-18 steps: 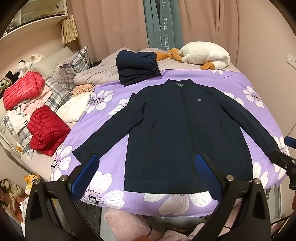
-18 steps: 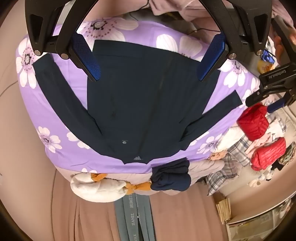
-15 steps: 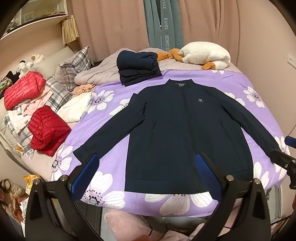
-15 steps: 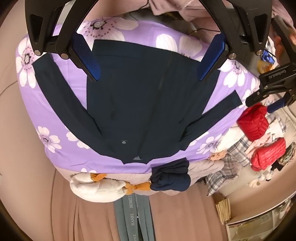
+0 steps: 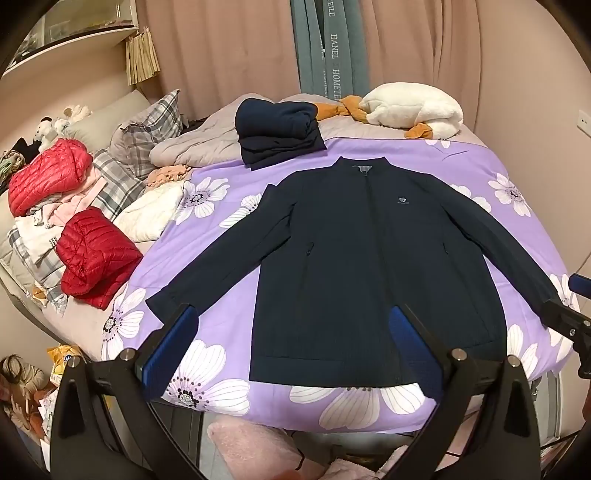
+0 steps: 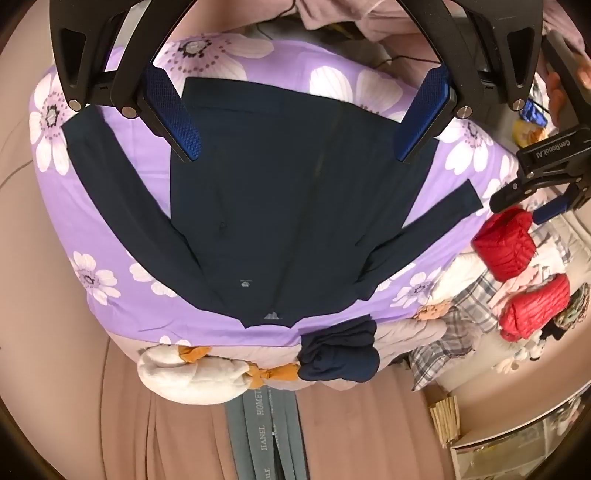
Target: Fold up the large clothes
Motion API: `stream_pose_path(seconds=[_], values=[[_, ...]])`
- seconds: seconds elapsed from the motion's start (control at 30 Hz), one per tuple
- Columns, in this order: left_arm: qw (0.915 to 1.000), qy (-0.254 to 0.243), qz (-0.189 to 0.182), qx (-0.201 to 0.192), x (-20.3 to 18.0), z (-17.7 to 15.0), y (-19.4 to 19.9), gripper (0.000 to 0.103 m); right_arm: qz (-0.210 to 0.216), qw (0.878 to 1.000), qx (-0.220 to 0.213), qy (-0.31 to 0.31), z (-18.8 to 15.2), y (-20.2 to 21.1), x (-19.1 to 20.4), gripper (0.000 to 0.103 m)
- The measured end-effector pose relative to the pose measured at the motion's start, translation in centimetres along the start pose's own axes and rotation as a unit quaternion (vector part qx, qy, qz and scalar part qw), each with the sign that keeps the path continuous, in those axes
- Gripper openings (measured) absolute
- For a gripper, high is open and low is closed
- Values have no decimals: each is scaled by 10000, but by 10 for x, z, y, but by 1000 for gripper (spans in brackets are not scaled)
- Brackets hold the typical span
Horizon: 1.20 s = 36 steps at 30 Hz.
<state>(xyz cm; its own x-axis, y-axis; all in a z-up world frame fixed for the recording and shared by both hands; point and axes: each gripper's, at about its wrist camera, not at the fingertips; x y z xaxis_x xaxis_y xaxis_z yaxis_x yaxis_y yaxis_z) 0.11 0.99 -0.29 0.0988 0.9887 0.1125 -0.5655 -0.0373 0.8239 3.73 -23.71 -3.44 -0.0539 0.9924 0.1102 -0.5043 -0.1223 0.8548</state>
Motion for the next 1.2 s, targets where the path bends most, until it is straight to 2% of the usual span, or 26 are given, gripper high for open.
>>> stream_pose_path(seconds=[1.2], values=[[9999,-82,34,63,-7,1,-2,103,45,10000,27,-51,1,-4,-3,103]])
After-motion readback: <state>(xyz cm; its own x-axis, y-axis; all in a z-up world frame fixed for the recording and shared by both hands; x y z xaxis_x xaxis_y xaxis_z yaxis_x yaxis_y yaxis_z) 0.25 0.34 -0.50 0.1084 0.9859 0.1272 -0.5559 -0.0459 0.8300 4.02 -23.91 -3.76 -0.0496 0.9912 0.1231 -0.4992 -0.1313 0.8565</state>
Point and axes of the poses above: each gripper's, at about its wrist camera, not at the fingertips, and y roughly against the way its jaws point, x to its left, z to its top, and after that the axes turned 12 degrees about x, right-handed
